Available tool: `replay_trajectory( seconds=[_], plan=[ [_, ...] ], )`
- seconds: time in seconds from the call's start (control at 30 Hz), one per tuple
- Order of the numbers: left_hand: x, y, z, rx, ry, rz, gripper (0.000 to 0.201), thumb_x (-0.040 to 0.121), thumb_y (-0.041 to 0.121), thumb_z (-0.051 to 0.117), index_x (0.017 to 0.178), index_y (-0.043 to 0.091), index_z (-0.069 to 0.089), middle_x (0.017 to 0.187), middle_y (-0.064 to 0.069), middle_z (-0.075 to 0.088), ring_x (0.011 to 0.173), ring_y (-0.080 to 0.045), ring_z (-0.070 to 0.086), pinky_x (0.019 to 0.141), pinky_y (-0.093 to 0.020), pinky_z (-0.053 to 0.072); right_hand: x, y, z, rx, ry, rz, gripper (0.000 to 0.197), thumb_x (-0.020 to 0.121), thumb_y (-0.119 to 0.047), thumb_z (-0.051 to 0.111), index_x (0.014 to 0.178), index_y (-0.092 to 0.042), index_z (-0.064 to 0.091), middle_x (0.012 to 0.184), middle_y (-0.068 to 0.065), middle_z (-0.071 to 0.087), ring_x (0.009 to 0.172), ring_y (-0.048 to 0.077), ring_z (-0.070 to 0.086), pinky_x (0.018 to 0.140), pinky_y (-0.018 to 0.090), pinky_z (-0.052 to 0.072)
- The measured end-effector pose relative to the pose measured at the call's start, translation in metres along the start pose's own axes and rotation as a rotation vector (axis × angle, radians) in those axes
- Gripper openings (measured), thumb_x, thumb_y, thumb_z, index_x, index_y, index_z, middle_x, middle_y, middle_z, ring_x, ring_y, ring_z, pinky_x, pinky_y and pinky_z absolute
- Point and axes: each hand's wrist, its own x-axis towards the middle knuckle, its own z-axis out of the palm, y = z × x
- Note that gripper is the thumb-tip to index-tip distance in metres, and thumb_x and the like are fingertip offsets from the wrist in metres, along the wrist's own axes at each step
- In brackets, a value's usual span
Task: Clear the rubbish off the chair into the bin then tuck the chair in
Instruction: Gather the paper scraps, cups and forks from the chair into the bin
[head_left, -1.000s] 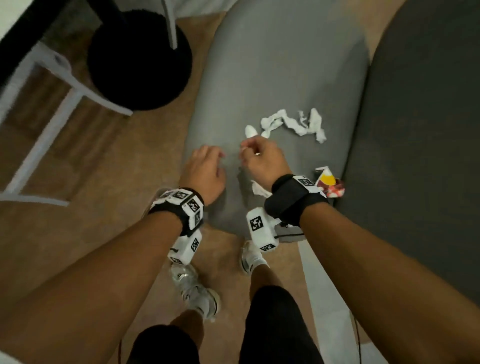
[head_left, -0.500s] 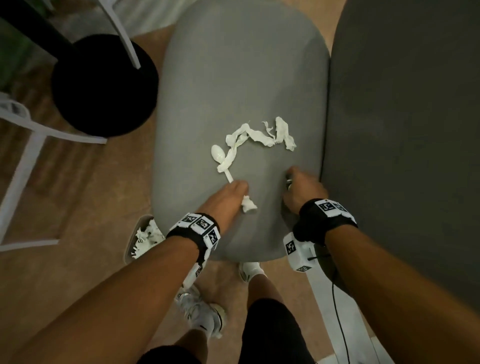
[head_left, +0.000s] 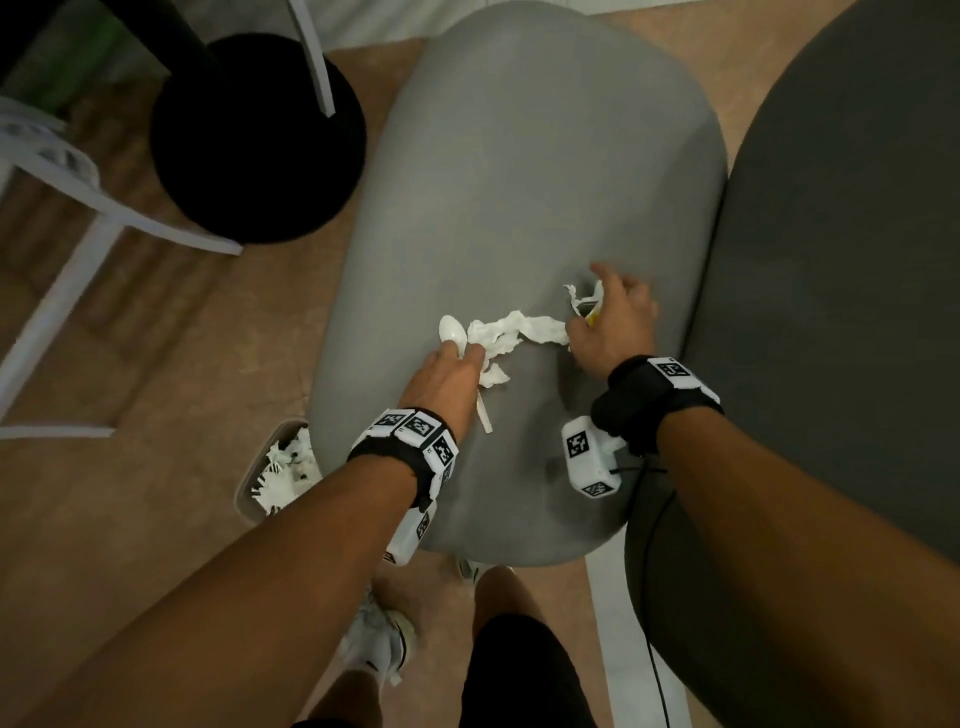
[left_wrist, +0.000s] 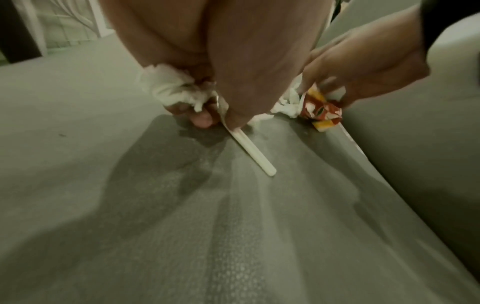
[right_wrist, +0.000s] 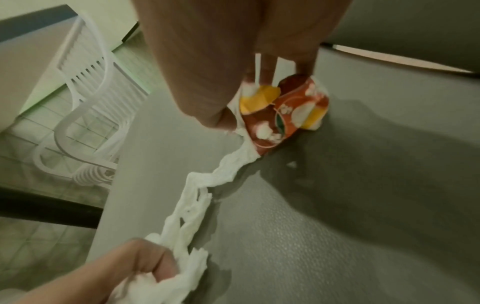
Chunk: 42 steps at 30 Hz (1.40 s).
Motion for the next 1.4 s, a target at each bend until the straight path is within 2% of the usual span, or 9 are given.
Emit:
replay_trajectory(
  seconds=[0.13,0.23,0.43,0.6,0.73,0.93,1.13,1.27,1.4],
  plan=[
    [-0.002,0.001,0.000,-0.087,-0.001,-0.030,0.033,0.090,0.028,0.055,0.120,0.016,0.055,0.117,-0.016,0.050,0.101,-0.035,0.054,0.077,-0.040,0.050,-0.010,-0.001,0.015,-0.250,-0.160,-0.089,0.063,0.078,-0.045,0.069,0.136,-0.041,0.045,0.152,0.013,0.027,0.135,0.043,0.031,0.109,0.048,0.036],
    [-0.005,0.004,0.004,-0.105,-0.003,-0.042,0.038,0.087,0.036,0.063,0.119,0.018,0.055,0.122,-0.015,0.047,0.106,-0.034,0.053,0.083,-0.043,0.052,-0.025,-0.007,0.025,-0.269,-0.145,-0.173,0.043,0.088,-0.033,0.065,0.131,-0.034,0.056,0.143,0.011,0.036,0.126,0.040,0.038,0.099,0.046,0.045],
    [-0.018,0.002,0.015,-0.202,0.041,-0.088,0.043,0.087,0.011,0.056,0.129,0.013,0.049,0.124,-0.014,0.049,0.107,-0.035,0.056,0.089,-0.043,0.050,-0.057,-0.021,0.054,-0.120,-0.354,-0.392,0.021,0.090,-0.027,0.062,0.108,-0.020,0.066,0.111,0.011,0.051,0.096,0.033,0.058,0.082,0.034,0.048],
    [-0.049,-0.020,0.016,-0.412,0.109,-0.085,0.046,0.090,0.010,0.049,0.135,0.014,0.044,0.132,-0.010,0.052,0.121,-0.027,0.053,0.103,-0.036,0.044,-0.099,-0.036,0.072,0.042,-0.338,-0.346,0.024,0.094,-0.033,0.059,0.115,-0.024,0.066,0.112,0.008,0.054,0.098,0.028,0.059,0.089,0.034,0.048],
    [-0.090,-0.053,0.018,-0.511,0.198,-0.135,0.036,0.087,0.006,0.049,0.122,0.012,0.049,0.126,-0.009,0.054,0.114,-0.027,0.054,0.092,-0.031,0.043,-0.137,-0.059,0.098,0.120,-0.353,-0.353,0.033,0.096,-0.035,0.059,0.126,-0.024,0.063,0.117,0.006,0.053,0.104,0.023,0.058,0.095,0.030,0.045],
    [-0.168,-0.135,0.033,-0.632,0.345,-0.194,0.025,0.087,0.017,0.055,0.109,0.018,0.044,0.100,-0.003,0.060,0.089,-0.022,0.059,0.075,-0.037,0.048,-0.215,-0.115,0.157,0.138,-0.397,-0.466,0.027,0.098,-0.031,0.055,0.122,-0.024,0.064,0.112,0.002,0.050,0.094,0.011,0.050,0.082,0.015,0.032],
    [-0.234,-0.230,0.063,-0.625,0.346,-0.252,0.032,0.080,0.025,0.045,0.108,0.011,0.048,0.110,-0.006,0.056,0.098,-0.022,0.057,0.083,-0.046,0.052,-0.285,-0.154,0.234,0.046,-0.541,-0.520,0.038,0.100,-0.014,0.045,0.136,-0.018,0.056,0.136,0.012,0.046,0.125,0.025,0.048,0.108,0.024,0.030],
    [-0.240,-0.265,0.099,-0.707,0.311,-0.320,0.048,0.084,0.019,0.047,0.131,0.010,0.043,0.130,-0.011,0.050,0.117,-0.024,0.052,0.098,-0.044,0.048,-0.284,-0.151,0.286,-0.042,-0.599,-0.532,0.050,0.098,-0.005,0.046,0.145,-0.020,0.047,0.140,0.009,0.043,0.127,0.022,0.048,0.094,0.007,0.023],
    [-0.219,-0.285,0.136,-0.800,0.290,-0.358,0.059,0.083,0.030,0.054,0.138,0.015,0.038,0.139,-0.008,0.041,0.127,-0.022,0.047,0.107,-0.041,0.044,-0.251,-0.131,0.329,-0.118,-0.506,-0.566,0.059,0.090,0.004,0.047,0.145,-0.017,0.047,0.142,0.012,0.048,0.130,0.028,0.048,0.108,0.027,0.034]
  ],
)
